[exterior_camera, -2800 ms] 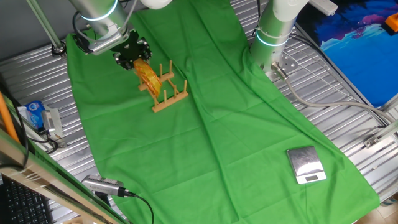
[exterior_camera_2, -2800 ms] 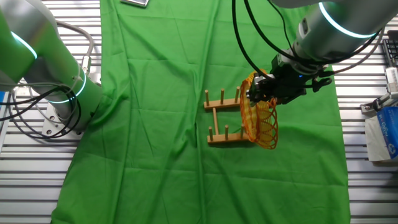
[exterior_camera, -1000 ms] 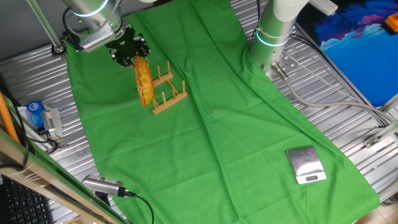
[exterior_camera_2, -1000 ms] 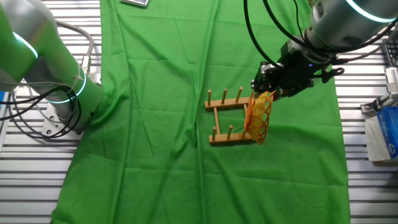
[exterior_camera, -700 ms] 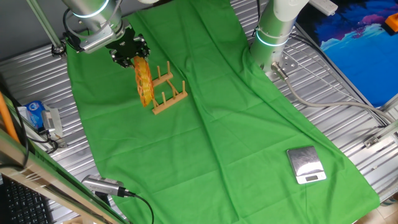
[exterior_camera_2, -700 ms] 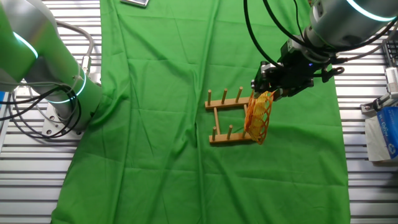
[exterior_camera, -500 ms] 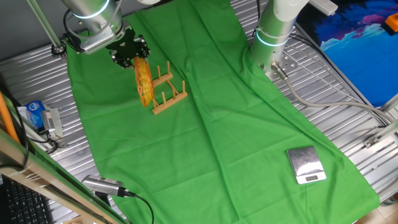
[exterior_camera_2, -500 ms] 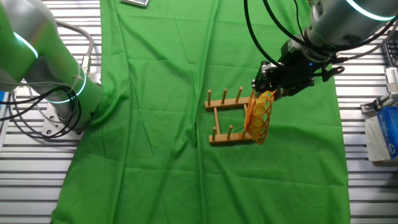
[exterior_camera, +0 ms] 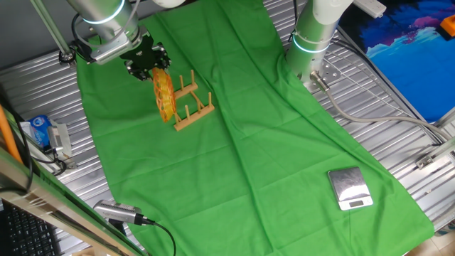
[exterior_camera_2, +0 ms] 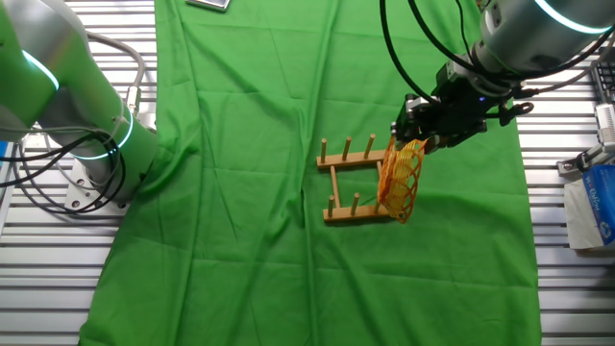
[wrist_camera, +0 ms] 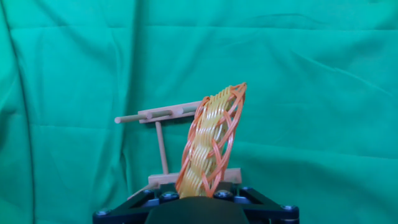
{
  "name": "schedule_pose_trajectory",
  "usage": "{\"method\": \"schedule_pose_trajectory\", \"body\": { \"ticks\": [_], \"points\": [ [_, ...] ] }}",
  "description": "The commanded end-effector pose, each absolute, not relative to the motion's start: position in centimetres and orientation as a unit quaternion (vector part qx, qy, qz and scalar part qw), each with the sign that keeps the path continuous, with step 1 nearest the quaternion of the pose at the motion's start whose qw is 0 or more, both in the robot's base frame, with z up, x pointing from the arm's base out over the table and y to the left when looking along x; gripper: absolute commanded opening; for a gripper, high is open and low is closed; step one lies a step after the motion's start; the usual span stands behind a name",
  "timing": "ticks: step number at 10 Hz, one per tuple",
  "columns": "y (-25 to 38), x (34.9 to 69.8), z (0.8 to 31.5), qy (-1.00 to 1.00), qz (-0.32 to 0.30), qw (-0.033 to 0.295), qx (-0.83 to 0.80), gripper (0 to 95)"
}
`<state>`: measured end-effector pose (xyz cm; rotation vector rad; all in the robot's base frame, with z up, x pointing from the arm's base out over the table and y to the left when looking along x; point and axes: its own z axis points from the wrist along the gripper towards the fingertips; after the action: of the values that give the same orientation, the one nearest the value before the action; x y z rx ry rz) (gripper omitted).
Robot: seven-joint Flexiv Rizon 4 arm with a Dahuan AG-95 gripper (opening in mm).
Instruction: Take the dish off the dish rack
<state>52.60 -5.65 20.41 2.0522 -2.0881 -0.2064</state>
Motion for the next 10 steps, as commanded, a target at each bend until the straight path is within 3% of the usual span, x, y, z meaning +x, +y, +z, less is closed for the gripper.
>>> {"method": "schedule_pose_trajectory", "body": {
  "ticks": [1, 2, 10],
  "points": [
    [-5.64, 52.61, 20.35, -0.709, -0.069, 0.102, 0.694, 19.0],
    [-5.63, 52.63, 20.34, -0.71, -0.07, 0.102, 0.693, 0.0],
    [-5.7, 52.48, 20.51, -0.719, -0.082, 0.117, 0.68, 0.0]
  ]
}}
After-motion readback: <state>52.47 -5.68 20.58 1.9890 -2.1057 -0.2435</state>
